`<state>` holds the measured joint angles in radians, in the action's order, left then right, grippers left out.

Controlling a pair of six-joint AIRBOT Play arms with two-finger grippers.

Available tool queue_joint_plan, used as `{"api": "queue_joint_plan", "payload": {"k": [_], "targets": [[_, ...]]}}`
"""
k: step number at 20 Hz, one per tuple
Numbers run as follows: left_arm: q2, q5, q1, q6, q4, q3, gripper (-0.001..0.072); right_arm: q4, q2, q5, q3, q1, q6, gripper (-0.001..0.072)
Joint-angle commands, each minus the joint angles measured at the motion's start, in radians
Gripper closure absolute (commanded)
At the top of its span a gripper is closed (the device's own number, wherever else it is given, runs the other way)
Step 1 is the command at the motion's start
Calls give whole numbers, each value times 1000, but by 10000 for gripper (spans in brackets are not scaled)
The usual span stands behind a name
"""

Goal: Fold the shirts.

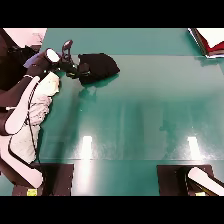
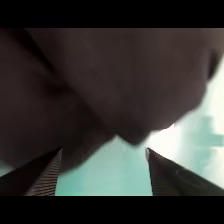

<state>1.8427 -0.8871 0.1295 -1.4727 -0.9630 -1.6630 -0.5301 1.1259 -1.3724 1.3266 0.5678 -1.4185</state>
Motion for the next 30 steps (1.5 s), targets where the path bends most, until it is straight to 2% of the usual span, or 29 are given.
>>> {"api": "queue_joint_plan", "payload": {"k": [1,4,6,7,8,10,14,16,18,21,25,28,30], "targets": [[96,84,-18,147,308,-1,83,32,-22,11,1,-1,10,694],[106,158,-17,220,456,-5,84,33,-38,34,1,-1,11,694],[106,165,-17,224,475,-20,109,32,-39,33,1,-1,11,694],[106,158,-17,224,474,-31,344,33,-39,34,1,-1,11,694],[105,154,-17,227,473,-41,689,33,-39,34,1,-1,11,694],[102,101,-21,244,473,-85,682,35,-39,28,2,-1,14,694],[101,-176,-18,252,476,-404,684,42,-79,61,2,-1,52,694],[55,-311,-17,254,540,-550,683,42,-134,114,2,-1,78,694],[-84,-368,-17,314,630,-522,683,42,-193,163,2,-1,103,695],[-322,-445,-1,357,612,-418,684,40,-259,204,2,0,104,694],[-509,-475,71,353,432,-388,683,42,-293,219,2,-1,104,694],[-515,-491,145,300,237,-336,682,42,-293,212,2,-1,104,694],[-502,-491,188,294,208,-203,682,42,-293,208,2,-1,104,694]]}}
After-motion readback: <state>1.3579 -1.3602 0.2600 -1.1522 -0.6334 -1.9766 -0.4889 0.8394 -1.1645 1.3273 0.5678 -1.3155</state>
